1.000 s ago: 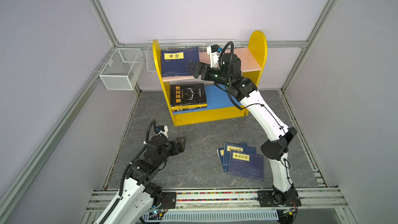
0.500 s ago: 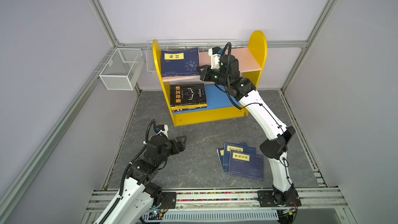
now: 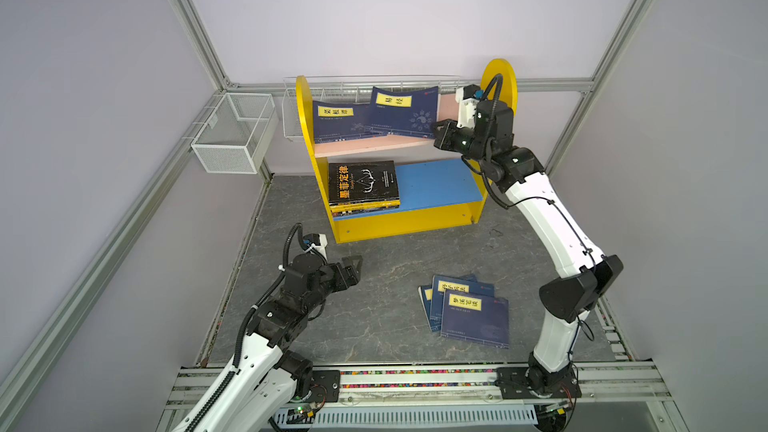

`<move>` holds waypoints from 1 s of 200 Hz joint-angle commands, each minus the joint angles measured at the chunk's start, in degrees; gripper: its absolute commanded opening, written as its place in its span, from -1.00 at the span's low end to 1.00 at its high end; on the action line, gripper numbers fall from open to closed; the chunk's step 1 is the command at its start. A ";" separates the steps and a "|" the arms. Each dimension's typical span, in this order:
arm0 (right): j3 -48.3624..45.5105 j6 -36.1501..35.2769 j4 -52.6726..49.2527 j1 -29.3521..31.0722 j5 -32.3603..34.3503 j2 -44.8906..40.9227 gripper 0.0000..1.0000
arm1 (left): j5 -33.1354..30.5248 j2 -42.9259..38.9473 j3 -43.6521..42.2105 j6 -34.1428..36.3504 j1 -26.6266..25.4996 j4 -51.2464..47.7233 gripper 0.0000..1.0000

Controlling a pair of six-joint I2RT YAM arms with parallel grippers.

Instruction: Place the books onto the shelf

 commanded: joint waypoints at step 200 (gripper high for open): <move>31.39 -19.48 -16.71 10.10 -7.17 14.19 0.70 | -0.34 0.17 0.57 -1.47 0.22 2.34 0.79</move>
